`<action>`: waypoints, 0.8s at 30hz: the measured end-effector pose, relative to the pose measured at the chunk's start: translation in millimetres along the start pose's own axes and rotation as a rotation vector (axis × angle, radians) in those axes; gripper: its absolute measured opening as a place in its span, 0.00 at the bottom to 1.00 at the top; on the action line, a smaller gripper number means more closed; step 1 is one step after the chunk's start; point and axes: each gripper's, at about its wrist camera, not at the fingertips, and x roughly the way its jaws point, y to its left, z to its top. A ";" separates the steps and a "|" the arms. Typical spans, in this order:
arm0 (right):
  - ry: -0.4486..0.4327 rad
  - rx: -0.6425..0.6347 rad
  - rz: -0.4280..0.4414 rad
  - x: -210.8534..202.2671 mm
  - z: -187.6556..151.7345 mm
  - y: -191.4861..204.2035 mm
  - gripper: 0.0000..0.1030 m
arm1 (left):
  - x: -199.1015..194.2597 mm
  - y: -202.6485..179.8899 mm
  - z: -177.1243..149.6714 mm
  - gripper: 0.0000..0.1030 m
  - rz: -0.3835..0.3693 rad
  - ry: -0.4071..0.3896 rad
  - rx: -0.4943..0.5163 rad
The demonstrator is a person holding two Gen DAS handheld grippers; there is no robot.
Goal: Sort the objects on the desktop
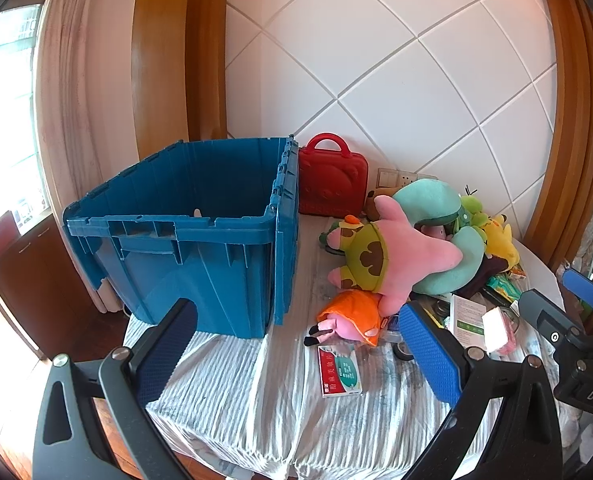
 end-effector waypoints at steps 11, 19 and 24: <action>0.009 0.005 0.006 2.7 -1.0 -7.9 1.00 | 2.0 -7.5 0.5 0.99 0.004 0.007 0.008; 0.018 0.007 0.013 5.9 -1.3 -15.8 1.00 | 5.2 -12.6 2.7 0.99 0.004 0.012 0.000; 0.026 0.010 0.021 9.5 -2.6 -22.7 1.00 | 8.0 -19.1 2.4 0.99 0.011 0.019 0.005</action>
